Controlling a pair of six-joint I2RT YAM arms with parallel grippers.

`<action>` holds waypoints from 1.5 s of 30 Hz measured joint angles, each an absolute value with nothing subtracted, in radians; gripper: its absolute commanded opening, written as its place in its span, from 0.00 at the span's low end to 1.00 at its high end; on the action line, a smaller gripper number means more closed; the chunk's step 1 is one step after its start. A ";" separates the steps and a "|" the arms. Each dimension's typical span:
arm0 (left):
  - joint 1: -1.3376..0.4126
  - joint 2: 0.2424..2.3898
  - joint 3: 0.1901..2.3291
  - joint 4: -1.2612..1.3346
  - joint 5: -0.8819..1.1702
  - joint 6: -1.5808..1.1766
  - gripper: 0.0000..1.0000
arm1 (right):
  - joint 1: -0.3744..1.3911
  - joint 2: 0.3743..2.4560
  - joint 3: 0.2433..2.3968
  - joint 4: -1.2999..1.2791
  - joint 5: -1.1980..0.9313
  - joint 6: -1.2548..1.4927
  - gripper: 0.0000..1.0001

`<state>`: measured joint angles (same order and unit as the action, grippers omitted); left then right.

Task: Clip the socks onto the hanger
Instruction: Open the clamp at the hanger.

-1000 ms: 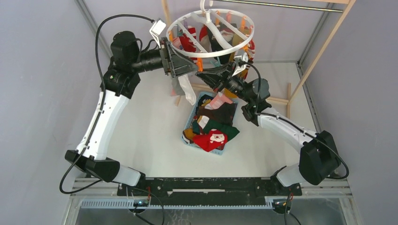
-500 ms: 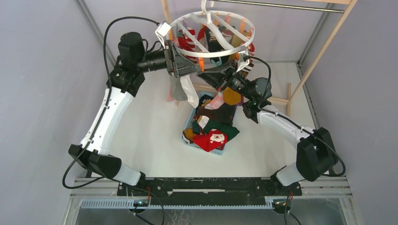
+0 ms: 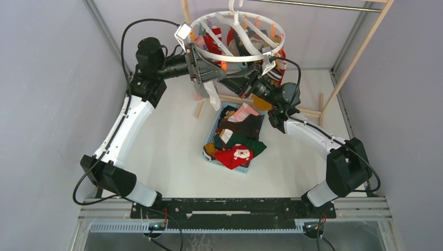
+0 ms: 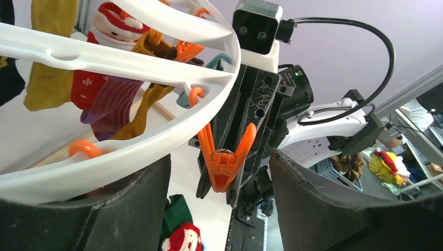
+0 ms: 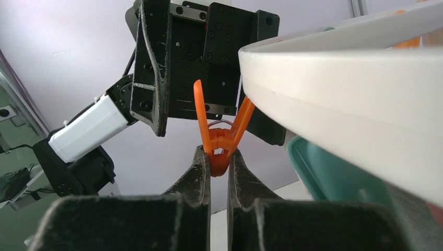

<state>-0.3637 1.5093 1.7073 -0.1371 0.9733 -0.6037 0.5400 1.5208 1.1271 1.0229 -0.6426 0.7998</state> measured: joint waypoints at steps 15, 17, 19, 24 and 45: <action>-0.361 1.404 1.533 -0.046 0.894 -0.604 0.75 | 0.536 1.570 1.160 1.119 -0.715 0.908 0.00; -0.361 1.403 1.533 -0.008 0.887 -0.621 0.75 | 0.532 1.575 1.160 1.127 -0.723 0.924 0.00; -0.361 1.403 1.533 0.030 0.883 -0.643 0.76 | 0.530 1.575 1.160 1.127 -0.726 0.929 0.00; -0.361 1.408 1.536 0.091 0.886 -0.690 0.78 | 0.526 1.575 1.162 1.126 -0.724 0.930 0.00; -0.364 1.475 1.621 0.088 0.919 -0.687 0.61 | 0.517 1.575 1.211 1.036 -0.724 0.918 0.00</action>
<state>-0.3637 1.4746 1.6211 0.0883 0.9192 -0.6872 0.5167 1.5753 1.2110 1.0359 -0.7238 0.9180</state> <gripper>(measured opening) 0.642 0.106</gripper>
